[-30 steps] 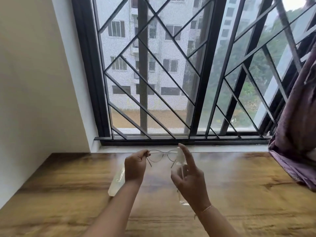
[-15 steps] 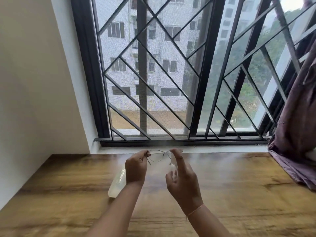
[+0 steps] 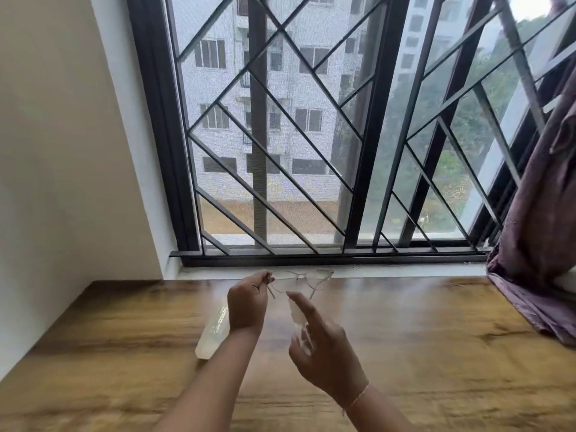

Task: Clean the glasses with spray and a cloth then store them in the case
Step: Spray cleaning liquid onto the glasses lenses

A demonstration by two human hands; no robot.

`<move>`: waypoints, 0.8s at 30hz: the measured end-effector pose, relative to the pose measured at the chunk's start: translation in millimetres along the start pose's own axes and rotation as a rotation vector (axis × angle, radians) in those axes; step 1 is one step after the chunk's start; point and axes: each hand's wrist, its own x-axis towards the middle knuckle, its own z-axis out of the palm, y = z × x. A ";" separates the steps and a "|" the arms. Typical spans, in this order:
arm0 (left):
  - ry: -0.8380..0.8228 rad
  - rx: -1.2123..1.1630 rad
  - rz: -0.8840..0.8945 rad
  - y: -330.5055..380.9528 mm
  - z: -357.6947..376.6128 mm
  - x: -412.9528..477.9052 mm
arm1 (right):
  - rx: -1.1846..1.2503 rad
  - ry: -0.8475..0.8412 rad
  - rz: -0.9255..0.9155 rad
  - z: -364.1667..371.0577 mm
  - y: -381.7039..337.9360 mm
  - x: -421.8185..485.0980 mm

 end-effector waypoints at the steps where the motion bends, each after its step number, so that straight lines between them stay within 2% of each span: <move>1: -0.003 -0.004 0.005 1.0 0.5 -0.3 | 0.011 -0.015 -0.009 0.5 0.5 -2.1; 4: -0.016 0.010 0.022 1.8 3.0 -1.1 | 0.032 -0.012 0.002 3.2 4.1 -5.3; 11: -0.022 -0.014 0.016 1.5 4.3 -0.4 | 0.042 0.113 0.070 1.7 8.8 -6.8; 21: 0.034 -0.014 -0.001 -2.7 -0.2 0.9 | -0.065 0.480 0.165 -13.0 38.1 -10.0; 24: 0.032 -0.023 -0.009 -3.7 -2.0 -0.1 | -0.114 0.539 0.278 -18.0 58.3 -14.1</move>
